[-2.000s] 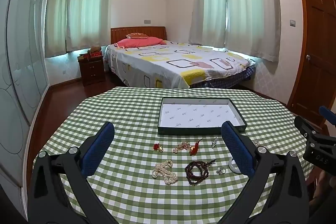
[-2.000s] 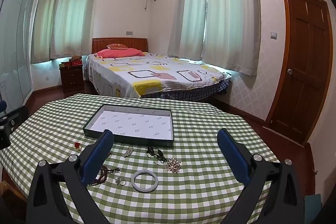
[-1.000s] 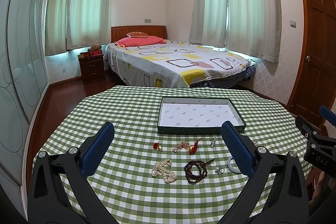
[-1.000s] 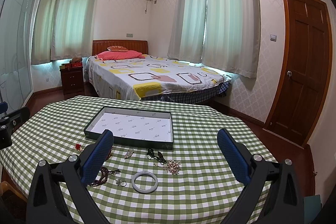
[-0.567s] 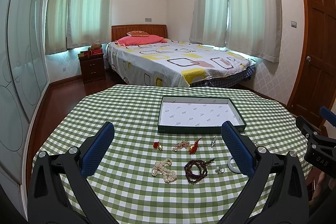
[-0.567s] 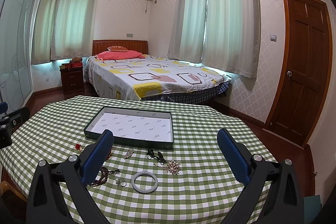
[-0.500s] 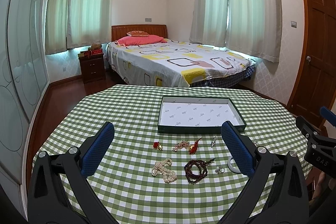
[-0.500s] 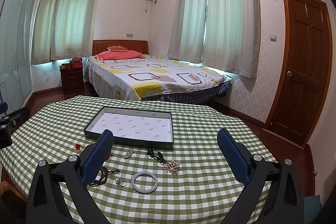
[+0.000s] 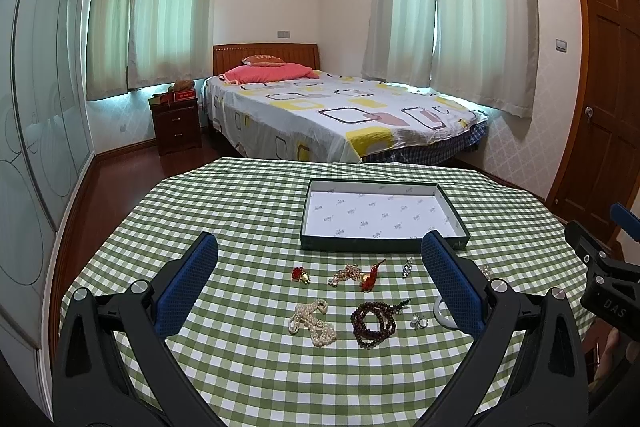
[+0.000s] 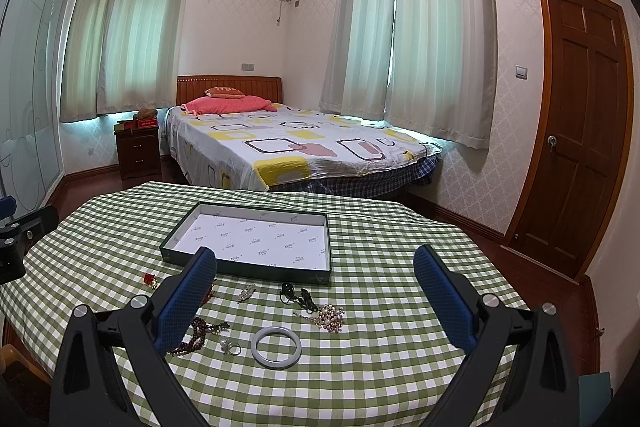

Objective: Organize jewelry

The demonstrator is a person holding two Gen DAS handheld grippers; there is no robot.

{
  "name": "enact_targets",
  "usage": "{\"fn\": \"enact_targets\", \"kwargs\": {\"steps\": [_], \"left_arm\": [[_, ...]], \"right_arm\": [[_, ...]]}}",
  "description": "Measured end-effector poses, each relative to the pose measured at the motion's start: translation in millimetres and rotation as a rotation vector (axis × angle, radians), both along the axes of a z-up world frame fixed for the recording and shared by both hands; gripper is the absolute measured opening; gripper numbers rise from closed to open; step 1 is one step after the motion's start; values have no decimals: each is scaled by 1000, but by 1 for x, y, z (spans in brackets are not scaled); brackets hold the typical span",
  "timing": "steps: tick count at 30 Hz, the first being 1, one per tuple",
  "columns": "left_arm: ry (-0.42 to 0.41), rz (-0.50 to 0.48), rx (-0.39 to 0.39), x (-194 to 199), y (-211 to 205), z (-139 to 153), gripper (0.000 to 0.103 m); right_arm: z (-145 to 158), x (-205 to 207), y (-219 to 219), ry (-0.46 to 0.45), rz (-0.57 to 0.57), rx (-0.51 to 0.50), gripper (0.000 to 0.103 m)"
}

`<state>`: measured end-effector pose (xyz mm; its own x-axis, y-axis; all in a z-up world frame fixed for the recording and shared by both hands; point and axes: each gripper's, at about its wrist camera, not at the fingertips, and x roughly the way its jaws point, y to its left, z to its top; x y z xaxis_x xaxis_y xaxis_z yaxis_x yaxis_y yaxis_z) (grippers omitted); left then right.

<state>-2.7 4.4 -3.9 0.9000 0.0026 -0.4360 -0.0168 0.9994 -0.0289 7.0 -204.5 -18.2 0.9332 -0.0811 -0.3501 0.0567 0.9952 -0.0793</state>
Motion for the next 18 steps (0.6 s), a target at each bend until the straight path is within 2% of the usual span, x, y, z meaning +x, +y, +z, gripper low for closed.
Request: {"fn": "enact_targets", "kwargs": {"steps": [18], "left_arm": [[10,-3,9,0,-2,0,99]], "right_arm": [[-1,1,2,-1,0,-1,97]]}}
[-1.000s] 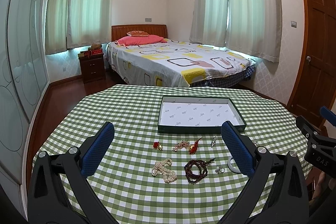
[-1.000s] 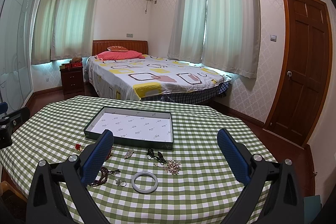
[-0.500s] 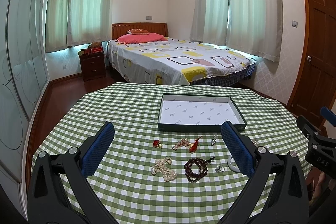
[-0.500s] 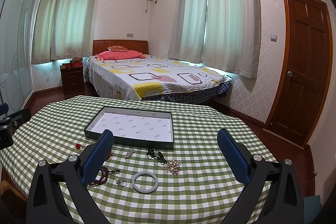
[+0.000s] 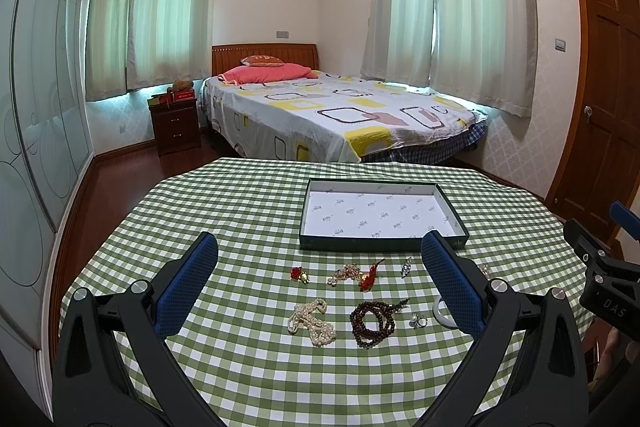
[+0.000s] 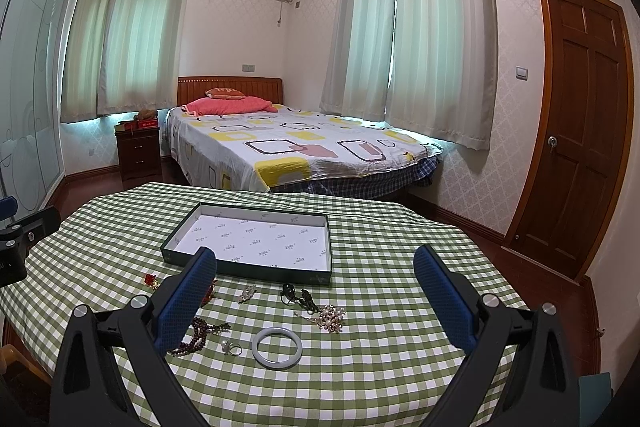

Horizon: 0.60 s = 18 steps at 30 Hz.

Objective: Organize jewelry

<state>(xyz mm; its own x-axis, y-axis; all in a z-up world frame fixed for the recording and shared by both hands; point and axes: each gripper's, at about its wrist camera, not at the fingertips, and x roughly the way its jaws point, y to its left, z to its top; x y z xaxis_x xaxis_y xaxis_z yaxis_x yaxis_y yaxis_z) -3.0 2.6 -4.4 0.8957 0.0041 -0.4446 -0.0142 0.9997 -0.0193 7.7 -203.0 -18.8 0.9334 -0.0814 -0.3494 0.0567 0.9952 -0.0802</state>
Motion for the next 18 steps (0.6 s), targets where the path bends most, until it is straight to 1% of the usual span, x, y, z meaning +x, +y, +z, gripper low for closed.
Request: {"fn": "enact_targets", "kwargs": {"steps": [18], "left_arm": [[9,-4,0,2,1,-2,99]], "right_arm": [[0,1,0,0,1,3,97]]}}
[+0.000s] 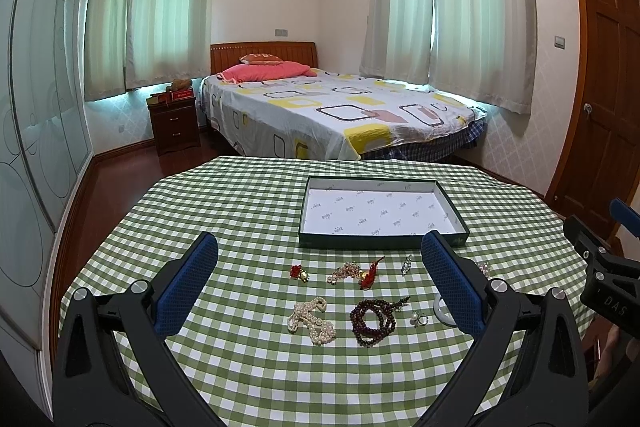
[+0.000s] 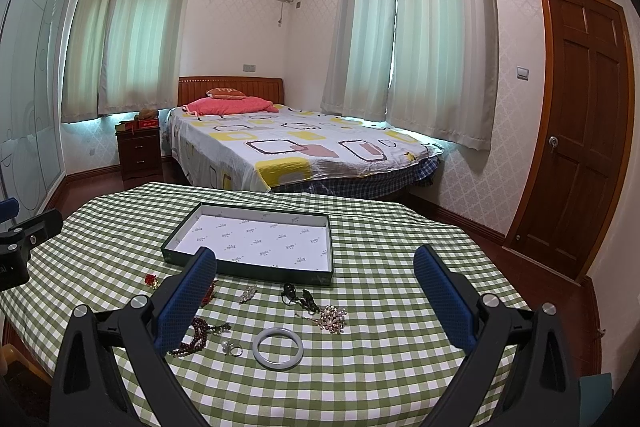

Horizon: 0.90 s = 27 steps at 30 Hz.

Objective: Organize jewelry

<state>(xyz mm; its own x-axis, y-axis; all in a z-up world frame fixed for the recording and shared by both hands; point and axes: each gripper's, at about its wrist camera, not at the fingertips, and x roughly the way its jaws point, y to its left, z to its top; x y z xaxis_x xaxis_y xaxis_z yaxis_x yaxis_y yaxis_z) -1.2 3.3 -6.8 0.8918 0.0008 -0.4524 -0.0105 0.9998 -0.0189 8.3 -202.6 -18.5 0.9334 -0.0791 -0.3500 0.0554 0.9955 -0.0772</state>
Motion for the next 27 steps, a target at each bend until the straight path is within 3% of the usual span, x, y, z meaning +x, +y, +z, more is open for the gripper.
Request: {"fn": "enact_targets", "kwargs": {"steps": [8,14,20,27], "left_arm": [[39,18,-3,17,10,-20,99],[87,9,8,43,18,-58,99],[225,-7,11,76,26,-119,99],[375,-2,-12,107,31,-164,99]], "right_arm": [[-14,12,2,20,17,13,97],[-49,34,-5,51,31,12,97],[-94,58,-9,146,42,24,97],[-132,82,-8,258,71,46,97]]}}
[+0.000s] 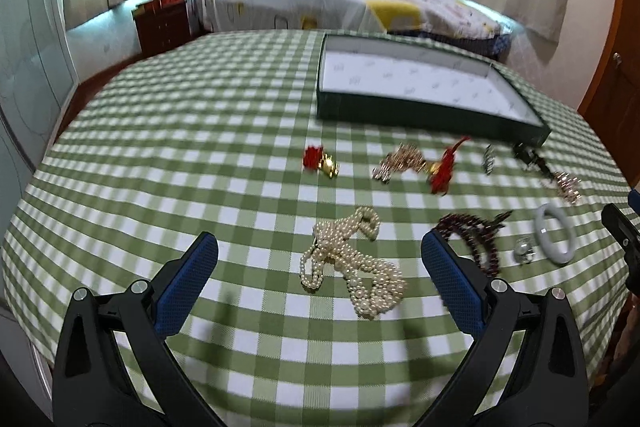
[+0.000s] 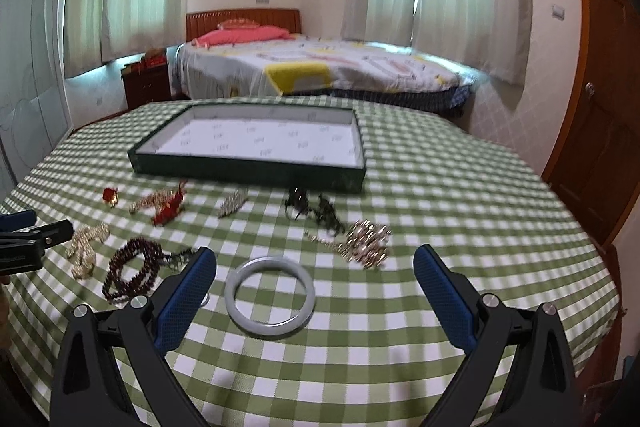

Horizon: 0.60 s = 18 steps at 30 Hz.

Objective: Organize jewelry
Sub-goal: 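Lower the left tool onto the pearl necklace and close on it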

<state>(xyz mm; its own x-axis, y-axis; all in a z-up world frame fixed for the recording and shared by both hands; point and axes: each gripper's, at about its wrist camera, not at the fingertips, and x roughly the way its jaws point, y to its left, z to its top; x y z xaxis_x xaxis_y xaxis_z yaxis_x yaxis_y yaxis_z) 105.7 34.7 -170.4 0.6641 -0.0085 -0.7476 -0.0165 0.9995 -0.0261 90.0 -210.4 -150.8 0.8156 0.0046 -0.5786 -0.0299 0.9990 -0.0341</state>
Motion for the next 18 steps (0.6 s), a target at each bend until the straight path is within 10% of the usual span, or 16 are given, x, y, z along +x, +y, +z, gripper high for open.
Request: {"fn": "enact_targets", "kwargs": {"steps": [18], "left_arm": [[52,10,26,21,3,-31,61]], "right_arm": [[-26,23,4,102,27,19,97]]}}
